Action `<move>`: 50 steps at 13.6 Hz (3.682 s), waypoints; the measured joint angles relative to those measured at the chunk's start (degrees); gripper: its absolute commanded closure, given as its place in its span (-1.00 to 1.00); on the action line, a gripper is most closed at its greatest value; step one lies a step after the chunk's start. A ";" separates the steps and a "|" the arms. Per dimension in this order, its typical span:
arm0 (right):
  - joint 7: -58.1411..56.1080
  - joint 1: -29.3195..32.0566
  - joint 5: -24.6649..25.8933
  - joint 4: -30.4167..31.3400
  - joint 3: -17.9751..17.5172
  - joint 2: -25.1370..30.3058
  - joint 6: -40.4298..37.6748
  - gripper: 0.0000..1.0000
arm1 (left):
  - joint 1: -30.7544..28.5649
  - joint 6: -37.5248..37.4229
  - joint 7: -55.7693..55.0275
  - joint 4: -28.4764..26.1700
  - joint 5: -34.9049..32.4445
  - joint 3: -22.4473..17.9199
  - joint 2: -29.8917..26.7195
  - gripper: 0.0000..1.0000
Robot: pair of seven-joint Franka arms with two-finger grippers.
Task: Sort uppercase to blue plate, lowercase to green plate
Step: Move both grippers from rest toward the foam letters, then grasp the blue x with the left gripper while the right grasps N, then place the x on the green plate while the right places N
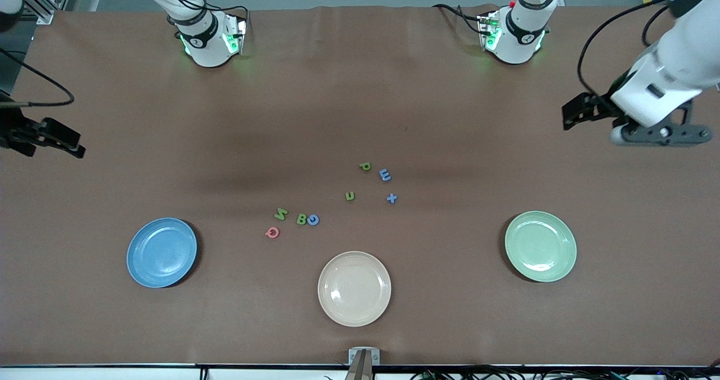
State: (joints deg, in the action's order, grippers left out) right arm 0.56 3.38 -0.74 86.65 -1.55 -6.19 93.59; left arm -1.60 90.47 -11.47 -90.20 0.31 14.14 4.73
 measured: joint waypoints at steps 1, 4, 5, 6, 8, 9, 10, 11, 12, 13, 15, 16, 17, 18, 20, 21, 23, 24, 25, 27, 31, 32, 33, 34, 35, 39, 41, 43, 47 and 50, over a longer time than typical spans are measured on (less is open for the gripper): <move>-0.04 -0.24 -0.42 0.03 -0.11 -1.17 0.01 -1.00 | 0.10 1.81 -2.48 0.01 0.00 1.38 1.82 -0.99; -0.15 -2.88 -1.00 0.24 -0.33 -7.28 1.07 -1.00 | 1.41 8.81 -8.87 0.06 -0.03 4.55 7.20 -0.99; -0.10 -4.49 -1.06 0.28 -0.36 -10.03 2.61 -1.00 | 2.78 10.61 -11.82 0.07 -0.35 4.91 8.67 -0.99; 0.10 -6.16 -1.13 0.26 -0.39 -12.76 4.23 -1.00 | 4.64 12.15 -15.03 0.06 -1.67 5.06 10.08 -0.99; 0.42 -9.02 -1.49 0.20 -0.47 -17.77 5.92 -1.00 | 9.14 14.10 -22.54 0.06 -5.34 5.24 13.20 -0.99; 0.61 -10.36 -1.90 0.18 -0.52 -19.98 7.37 -1.00 | 11.48 15.53 -27.04 0.06 -6.53 5.28 15.16 -0.99; 1.86 -11.84 -2.82 0.14 -0.54 -21.91 10.02 -1.00 | 13.45 17.64 -31.51 0.03 -7.50 5.31 17.35 -0.99; 6.29 -14.03 -3.70 0.06 -0.57 -23.90 13.72 -1.00 | 15.63 20.65 -37.25 0.03 -9.43 5.31 20.48 -0.99; 10.42 -15.86 -3.82 0.03 -0.61 -25.14 15.63 -1.00 | 17.08 22.19 -41.38 0.07 -11.42 5.30 22.92 -0.99; 14.96 -17.84 -3.88 0.01 -0.67 -26.30 17.47 -1.00 | 18.36 23.33 -46.13 0.10 -13.72 5.30 25.34 -0.99; 22.80 -21.57 -3.89 -0.01 -0.70 -28.53 21.91 -1.00 | 19.67 27.70 -53.64 0.16 -15.64 5.28 29.71 -0.98; 25.22 -22.83 -3.88 -0.02 -0.68 -29.57 23.55 -1.00 | 19.81 29.93 -56.17 0.17 -15.89 5.28 31.45 -0.95; 26.27 -23.55 -3.87 -0.01 -0.67 -30.54 24.64 -1.00 | 19.93 31.85 -58.25 0.17 -15.94 5.28 33.07 -0.93; 26.47 -23.77 -3.84 -0.02 -0.61 -31.53 25.33 -1.00 | 20.26 33.78 -60.56 0.19 -15.95 5.28 34.68 -0.83; 26.47 -23.75 -3.75 -0.02 -0.32 -32.88 25.64 -1.00 | 21.09 36.25 -65.50 0.23 -15.95 5.29 36.82 -0.67; 26.47 -23.77 -3.74 0.01 -0.31 -33.51 25.65 -1.00 | 21.66 37.38 -68.29 0.25 -15.95 5.29 37.74 -0.60; 26.50 -23.83 -3.74 0.04 -0.31 -34.74 25.68 -1.00 | 23.30 38.83 -73.67 0.31 -15.99 5.17 39.30 -0.48; 26.50 -23.91 -3.74 0.06 -0.31 -35.45 25.80 -1.00 | 24.45 39.56 -76.37 0.33 -16.03 4.84 40.06 -0.44; 26.50 -24.08 -3.74 0.07 -0.32 -36.16 26.15 -1.00 | 25.59 40.46 -78.70 0.37 -16.05 4.36 40.75 -0.42; 26.53 -24.55 -3.74 0.24 -0.33 -37.33 27.32 -1.00 | 26.52 41.20 -81.00 0.53 -16.06 3.89 41.55 -0.33; 26.59 -25.39 -3.74 1.39 -0.34 -37.93 29.53 -0.95 | 26.52 41.24 -82.13 0.94 -16.07 3.50 41.98 -0.29; 26.60 -25.43 -3.74 1.59 -0.34 -37.93 29.60 -0.92 | 26.52 41.33 -82.26 0.98 -16.07 3.50 41.98 -0.27; 26.60 -25.43 -3.74 1.80 -0.32 -37.96 29.71 -0.86 | 26.52 41.50 -82.32 1.02 -16.07 3.50 41.98 -0.21; 26.60 -25.42 -3.74 2.00 -0.30 -37.97 29.87 -0.76 | 26.52 41.60 -82.37 1.05 -16.07 3.50 41.98 -0.16; 26.60 -25.43 -3.74 2.27 -0.29 -37.97 30.15 -0.67 | 26.52 41.66 -82.54 1.10 -16.07 3.49 41.98 -0.14; 26.61 -25.43 -3.74 3.76 -0.29 -38.00 31.94 -0.25 | 26.52 41.68 -83.54 1.13 -16.07 2.90 42.03 -0.06; 26.61 -25.44 -3.74 3.85 -0.30 -37.81 32.10 -0.05 | 26.51 41.68 -83.54 1.13 -16.07 2.49 42.06 0.05; 26.61 -25.46 -3.74 3.82 -0.32 -37.73 32.14 0.24 | 26.52 41.68 -83.58 1.13 -16.07 2.44 42.07 0.39; 26.63 -25.53 -3.74 3.75 -0.37 -37.57 32.11 0.87 | 26.52 41.76 -83.58 1.31 -16.07 2.42 42.07 1.00; 26.64 -25.51 -3.74 3.71 -0.28 -37.57 32.11 0.94 | 26.45 41.83 -83.58 1.87 -16.08 2.30 41.96 1.00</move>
State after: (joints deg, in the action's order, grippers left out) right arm 27.20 -22.13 -4.48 90.36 -1.83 -43.75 125.70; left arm 24.85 132.30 -95.05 -88.33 -15.76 16.44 46.70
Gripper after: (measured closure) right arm 0.656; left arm 0.727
